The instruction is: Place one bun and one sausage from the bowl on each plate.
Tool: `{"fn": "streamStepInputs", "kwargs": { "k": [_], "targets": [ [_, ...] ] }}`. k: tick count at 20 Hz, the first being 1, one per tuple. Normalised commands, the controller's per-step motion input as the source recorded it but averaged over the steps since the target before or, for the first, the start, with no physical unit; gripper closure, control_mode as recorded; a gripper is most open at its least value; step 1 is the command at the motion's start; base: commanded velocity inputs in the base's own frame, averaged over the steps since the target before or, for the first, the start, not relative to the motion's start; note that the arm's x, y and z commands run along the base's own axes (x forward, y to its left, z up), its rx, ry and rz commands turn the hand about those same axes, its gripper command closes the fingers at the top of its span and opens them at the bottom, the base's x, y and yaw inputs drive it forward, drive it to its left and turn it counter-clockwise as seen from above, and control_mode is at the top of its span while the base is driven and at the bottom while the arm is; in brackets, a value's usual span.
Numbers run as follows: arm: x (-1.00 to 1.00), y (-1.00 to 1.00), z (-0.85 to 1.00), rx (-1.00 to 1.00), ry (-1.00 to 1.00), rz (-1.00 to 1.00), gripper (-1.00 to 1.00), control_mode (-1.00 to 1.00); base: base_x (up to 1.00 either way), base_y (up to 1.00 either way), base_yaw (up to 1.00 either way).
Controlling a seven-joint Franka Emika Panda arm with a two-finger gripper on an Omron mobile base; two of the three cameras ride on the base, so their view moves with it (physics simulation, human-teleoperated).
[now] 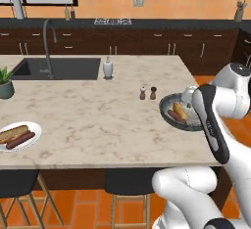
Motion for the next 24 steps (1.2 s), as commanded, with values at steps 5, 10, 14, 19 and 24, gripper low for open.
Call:
{"fn": "streamStepInputs", "kwargs": {
  "k": [5,10,14,19,24],
  "targets": [
    [1.0,-0.16,-0.53,-0.13,0.05,0.1,-1.0,-1.0,0.0,0.0,0.0],
    [0.73,-0.31,-0.6,-0.12,0.0,0.07,-1.0,-1.0,0.0,0.0,0.0],
    [0.6,-0.43,-0.43,-0.05,0.0,0.04,-1.0,-1.0,0.0,0.0,0.0],
    [0.66,-0.11,-0.3,-0.02,0.0,0.04,-1.0,-1.0,0.0,0.0,0.0],
    [0.75,-0.01,-0.22,0.0,0.03,0.01,-1.0,-1.0,0.0,0.0,0.0]
  ]
}}
